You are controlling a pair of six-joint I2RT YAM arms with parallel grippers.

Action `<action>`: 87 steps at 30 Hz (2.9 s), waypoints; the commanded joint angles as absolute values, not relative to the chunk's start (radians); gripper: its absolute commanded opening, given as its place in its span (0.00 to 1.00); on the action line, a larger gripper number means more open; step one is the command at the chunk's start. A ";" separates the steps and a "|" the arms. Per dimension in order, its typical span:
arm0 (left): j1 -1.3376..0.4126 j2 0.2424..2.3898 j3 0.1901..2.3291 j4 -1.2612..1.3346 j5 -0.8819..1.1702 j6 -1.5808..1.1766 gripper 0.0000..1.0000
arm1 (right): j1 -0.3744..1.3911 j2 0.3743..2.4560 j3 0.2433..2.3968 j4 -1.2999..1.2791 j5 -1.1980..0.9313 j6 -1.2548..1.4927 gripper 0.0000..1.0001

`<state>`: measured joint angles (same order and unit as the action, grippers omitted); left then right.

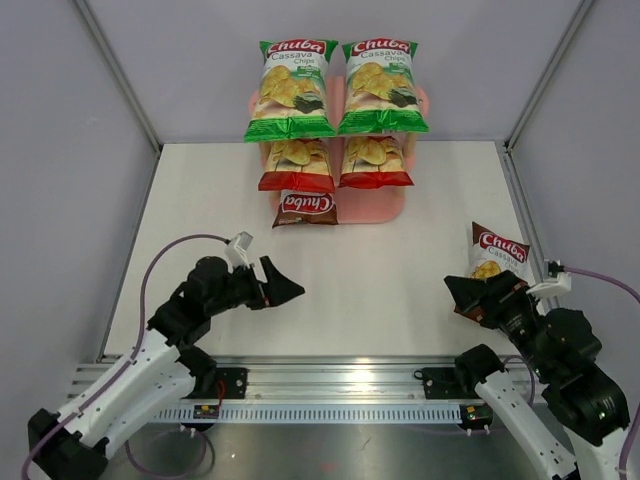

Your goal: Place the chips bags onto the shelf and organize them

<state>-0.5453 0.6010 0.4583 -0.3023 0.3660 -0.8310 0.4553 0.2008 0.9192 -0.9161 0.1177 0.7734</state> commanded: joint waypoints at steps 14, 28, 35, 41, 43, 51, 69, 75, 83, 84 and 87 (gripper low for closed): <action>-1.129 1.498 0.984 0.228 0.116 -0.891 0.99 | 0.453 0.017 1.040 -1.174 0.198 0.788 0.99; -1.147 2.150 1.615 0.132 0.245 -0.891 0.99 | 0.451 0.017 1.101 -1.169 0.089 0.796 0.99; -1.149 2.368 1.788 0.175 0.402 -0.917 0.99 | 0.451 0.017 1.083 -1.146 0.038 0.811 0.99; -1.146 2.508 1.884 0.193 0.440 -0.953 0.99 | 0.451 0.018 1.097 -1.157 0.069 0.793 0.99; -1.144 2.532 1.907 0.201 0.452 -0.965 0.98 | 0.451 0.017 1.103 -1.157 0.066 0.793 0.99; -1.137 2.582 1.985 0.203 0.376 -1.028 0.99 | 0.451 0.017 1.077 -1.147 0.038 0.807 0.99; -1.134 2.421 1.710 0.501 0.371 -1.035 0.19 | 0.453 0.018 1.065 -1.150 0.046 0.784 0.99; -1.137 2.189 1.383 0.725 0.324 -1.032 0.15 | 0.451 0.017 1.052 -1.152 0.049 0.787 0.99; -1.143 1.893 1.046 0.856 0.212 -1.005 0.13 | 0.451 0.018 0.983 -1.078 0.005 0.813 0.99; -1.143 1.835 1.023 0.865 0.193 -0.997 0.13 | 0.451 0.018 0.971 -1.043 -0.036 0.815 0.99; -1.147 1.754 0.956 0.854 0.166 -0.968 0.12 | 0.453 0.018 0.928 -0.970 -0.100 0.844 1.00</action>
